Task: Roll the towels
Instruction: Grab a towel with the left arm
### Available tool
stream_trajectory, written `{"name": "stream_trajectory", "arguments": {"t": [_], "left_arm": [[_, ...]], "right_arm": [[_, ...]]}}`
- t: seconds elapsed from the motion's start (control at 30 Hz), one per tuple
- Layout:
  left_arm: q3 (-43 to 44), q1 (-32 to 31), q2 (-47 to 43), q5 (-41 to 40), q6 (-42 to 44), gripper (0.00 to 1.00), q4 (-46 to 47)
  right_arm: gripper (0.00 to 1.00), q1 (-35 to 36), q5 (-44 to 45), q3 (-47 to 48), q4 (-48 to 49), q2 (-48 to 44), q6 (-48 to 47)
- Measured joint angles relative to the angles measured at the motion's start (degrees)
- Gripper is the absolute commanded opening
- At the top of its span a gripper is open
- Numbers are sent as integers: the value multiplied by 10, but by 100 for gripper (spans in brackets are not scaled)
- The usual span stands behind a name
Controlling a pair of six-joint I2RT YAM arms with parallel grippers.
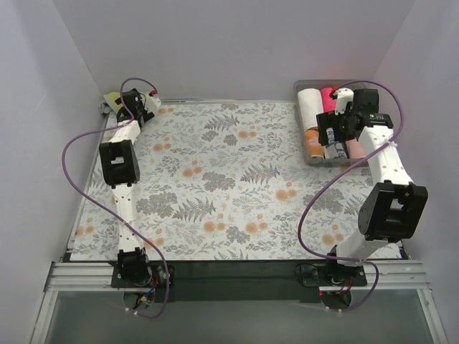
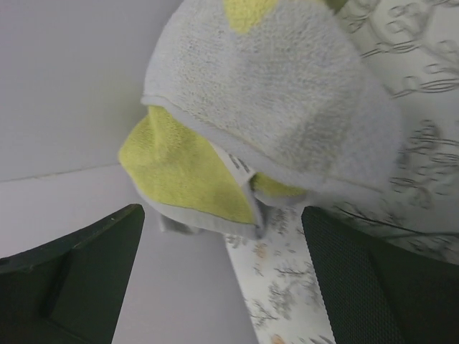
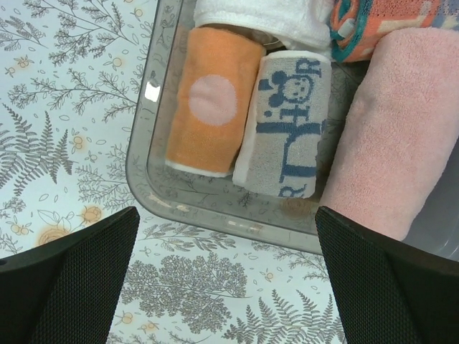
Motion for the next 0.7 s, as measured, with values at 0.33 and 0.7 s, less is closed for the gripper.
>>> {"name": "stream_trajectory", "arguments": {"t": [0.33, 0.7], "left_arm": [[47, 23, 98, -13, 188, 72, 191], [86, 39, 169, 11, 273, 0, 269]], "right_arm": [[98, 20, 14, 46, -31, 29, -4], [98, 29, 28, 53, -51, 30, -12]]}}
